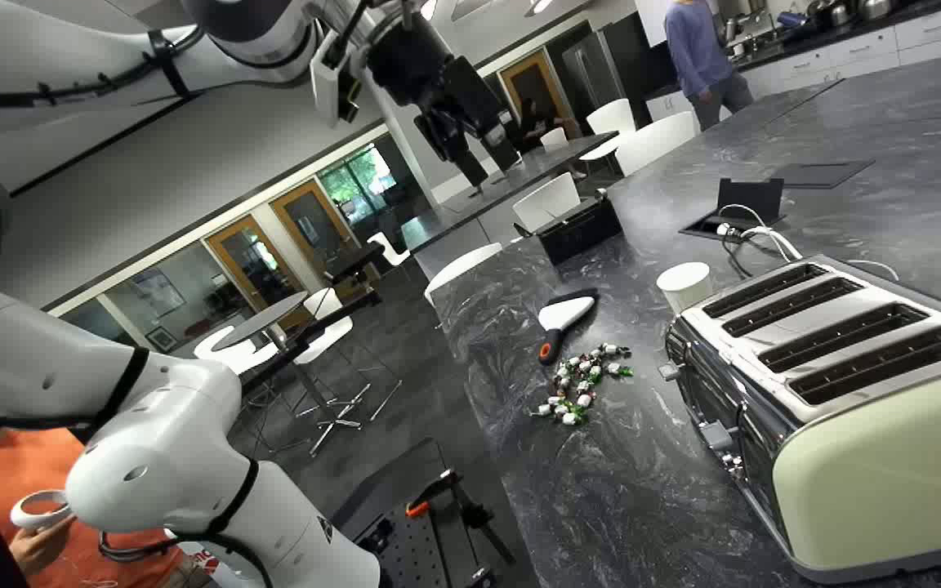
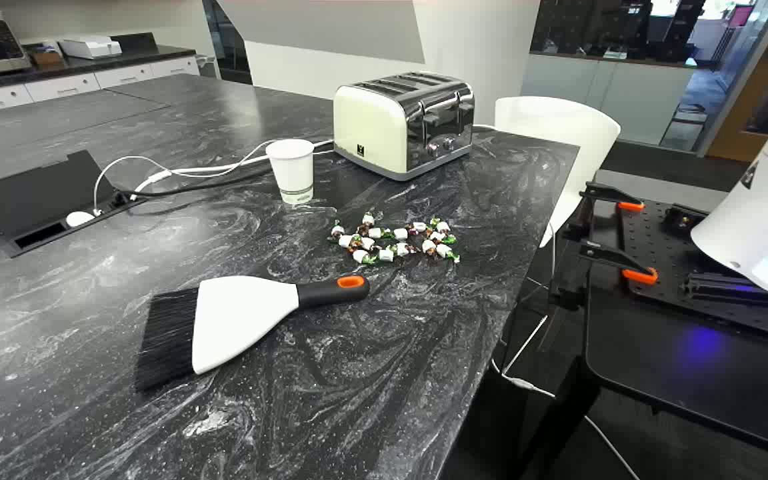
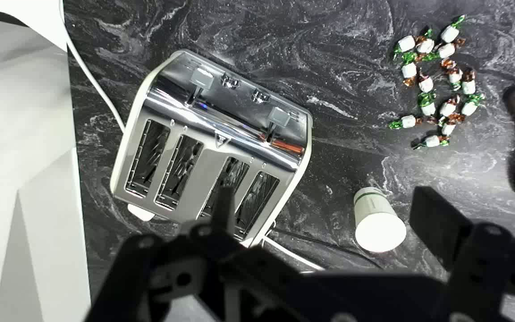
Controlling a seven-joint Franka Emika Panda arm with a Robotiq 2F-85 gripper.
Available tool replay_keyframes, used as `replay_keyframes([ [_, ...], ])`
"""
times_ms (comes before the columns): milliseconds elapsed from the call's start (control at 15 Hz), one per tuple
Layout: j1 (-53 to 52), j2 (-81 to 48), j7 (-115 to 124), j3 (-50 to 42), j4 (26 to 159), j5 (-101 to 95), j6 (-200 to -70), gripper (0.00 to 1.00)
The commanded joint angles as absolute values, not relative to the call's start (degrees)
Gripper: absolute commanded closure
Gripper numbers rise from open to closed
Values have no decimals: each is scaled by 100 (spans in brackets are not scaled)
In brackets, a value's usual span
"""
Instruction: Pick up the broom and sweep some of the candy to the right
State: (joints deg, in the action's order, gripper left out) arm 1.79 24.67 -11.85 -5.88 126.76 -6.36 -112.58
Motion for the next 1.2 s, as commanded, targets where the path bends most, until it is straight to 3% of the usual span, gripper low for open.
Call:
replay_keyframes([
  [0, 201, 2463, -1192, -569, 12665, -625, -11246, 0],
  [400, 201, 2463, -1192, -569, 12665, -625, -11246, 0],
  [800, -658, 1883, -1605, -55, 12575, 136, -11898, 0],
  [1133, -1152, 859, -1633, 641, 12600, 30, -13395, 0],
])
